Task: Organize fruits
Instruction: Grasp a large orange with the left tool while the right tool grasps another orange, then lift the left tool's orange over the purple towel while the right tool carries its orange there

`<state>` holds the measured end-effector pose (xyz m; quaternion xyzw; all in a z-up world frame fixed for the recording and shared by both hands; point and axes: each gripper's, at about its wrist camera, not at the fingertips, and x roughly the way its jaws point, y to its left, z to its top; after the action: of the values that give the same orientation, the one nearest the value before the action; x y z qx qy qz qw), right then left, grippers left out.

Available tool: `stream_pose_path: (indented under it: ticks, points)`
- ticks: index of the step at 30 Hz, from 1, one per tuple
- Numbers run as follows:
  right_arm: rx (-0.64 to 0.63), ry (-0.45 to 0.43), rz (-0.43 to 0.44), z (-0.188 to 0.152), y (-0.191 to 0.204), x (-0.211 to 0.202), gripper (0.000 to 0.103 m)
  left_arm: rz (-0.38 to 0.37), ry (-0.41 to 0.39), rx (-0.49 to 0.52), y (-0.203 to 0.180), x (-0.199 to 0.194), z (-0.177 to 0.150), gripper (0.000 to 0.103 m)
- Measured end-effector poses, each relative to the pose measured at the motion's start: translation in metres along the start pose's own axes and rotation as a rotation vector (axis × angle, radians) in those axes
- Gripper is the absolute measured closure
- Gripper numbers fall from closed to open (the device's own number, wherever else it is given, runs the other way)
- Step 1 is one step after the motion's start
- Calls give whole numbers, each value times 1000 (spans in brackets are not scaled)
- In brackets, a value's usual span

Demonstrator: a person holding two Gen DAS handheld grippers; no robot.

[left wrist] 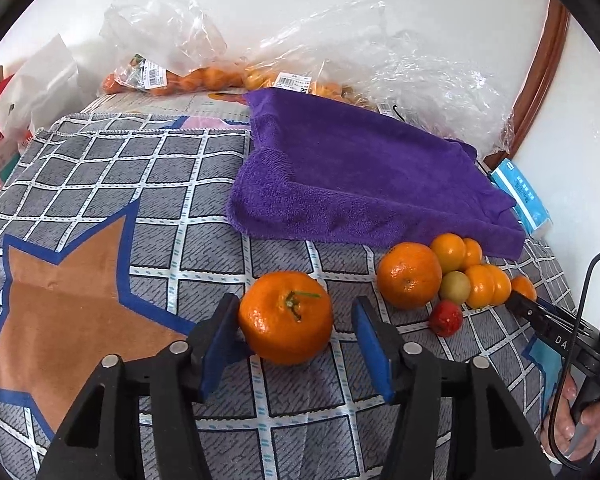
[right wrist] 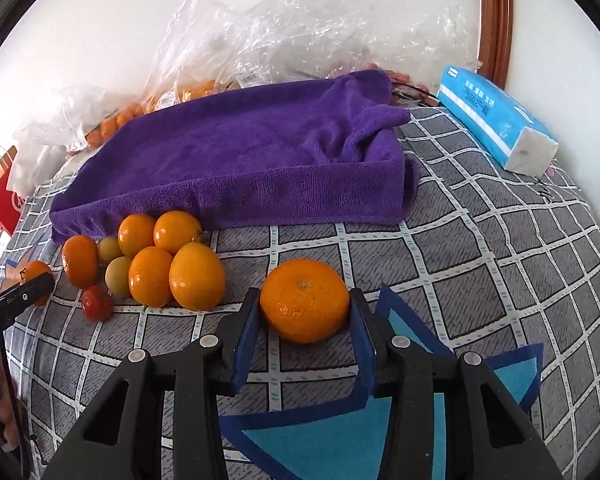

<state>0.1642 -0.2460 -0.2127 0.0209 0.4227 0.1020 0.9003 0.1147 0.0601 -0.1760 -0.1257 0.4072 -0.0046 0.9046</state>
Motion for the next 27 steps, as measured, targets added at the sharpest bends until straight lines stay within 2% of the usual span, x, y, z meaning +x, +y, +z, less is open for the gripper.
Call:
stream_pose_path:
  ticks: [4, 7, 9, 20, 27]
  points:
    - [-20, 5, -16, 0, 4, 0, 60, 5, 0, 8, -2, 0, -1, 43]
    - [-32, 3, -27, -1, 6, 0, 60, -29, -10, -22, 1, -2, -1, 46]
    - [-29, -2, -23, -2, 5, -2, 61, -57, -17, -54, 7, -3, -2, 63]
    - [16, -71, 24, -4, -5, -17, 62, -70, -36, -45, 6, -7, -3, 63]
    - [45, -81, 2, -7, -10, -24, 62, -84, -60, -38, 7, -12, -4, 63]
